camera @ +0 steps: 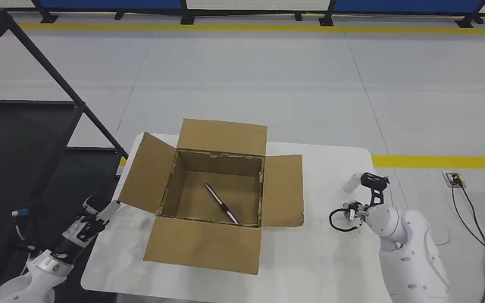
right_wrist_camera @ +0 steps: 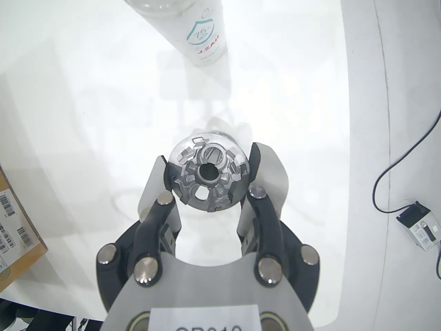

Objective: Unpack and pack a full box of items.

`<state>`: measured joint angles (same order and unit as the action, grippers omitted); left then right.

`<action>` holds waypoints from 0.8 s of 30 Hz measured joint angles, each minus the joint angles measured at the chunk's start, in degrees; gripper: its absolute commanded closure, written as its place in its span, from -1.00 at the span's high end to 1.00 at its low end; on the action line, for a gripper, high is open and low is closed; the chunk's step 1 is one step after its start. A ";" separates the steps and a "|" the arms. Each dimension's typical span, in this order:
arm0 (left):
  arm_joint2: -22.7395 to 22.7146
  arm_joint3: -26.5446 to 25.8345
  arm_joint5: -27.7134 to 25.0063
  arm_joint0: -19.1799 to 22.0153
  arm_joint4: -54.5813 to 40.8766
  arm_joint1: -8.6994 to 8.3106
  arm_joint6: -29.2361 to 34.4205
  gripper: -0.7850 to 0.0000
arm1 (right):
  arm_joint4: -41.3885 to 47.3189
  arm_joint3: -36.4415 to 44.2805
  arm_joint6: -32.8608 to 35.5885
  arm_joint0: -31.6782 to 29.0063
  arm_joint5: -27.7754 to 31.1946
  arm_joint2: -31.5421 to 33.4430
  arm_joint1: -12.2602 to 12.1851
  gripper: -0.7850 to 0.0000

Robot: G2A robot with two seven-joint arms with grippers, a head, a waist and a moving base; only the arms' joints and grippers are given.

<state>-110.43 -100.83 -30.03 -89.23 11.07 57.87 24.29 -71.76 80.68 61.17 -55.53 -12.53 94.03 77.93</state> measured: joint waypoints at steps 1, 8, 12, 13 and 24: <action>0.00 0.00 0.00 0.00 0.00 0.00 0.00 1.00 | -0.37 1.65 -0.04 -0.67 -0.62 -0.23 0.00 -1.00; 0.00 0.00 0.00 0.00 0.00 0.00 0.00 1.00 | -5.20 21.28 1.73 -6.93 -5.68 -4.37 0.26 -1.00; 0.00 0.00 0.00 0.00 0.00 0.00 0.00 1.00 | -11.01 31.48 4.83 -7.88 -8.59 -9.29 0.55 -1.00; 0.00 0.00 0.00 0.00 0.00 0.00 0.00 1.00 | -12.32 33.01 5.67 -7.45 -9.02 -10.74 0.66 -1.00; 0.00 0.00 0.00 0.00 0.00 0.00 0.00 1.00 | -11.64 33.10 10.32 7.20 -5.12 -31.23 3.50 -1.00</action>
<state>-110.43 -100.83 -30.03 -89.23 11.07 57.87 24.29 -83.41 113.79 71.49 -48.33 -17.65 62.80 81.43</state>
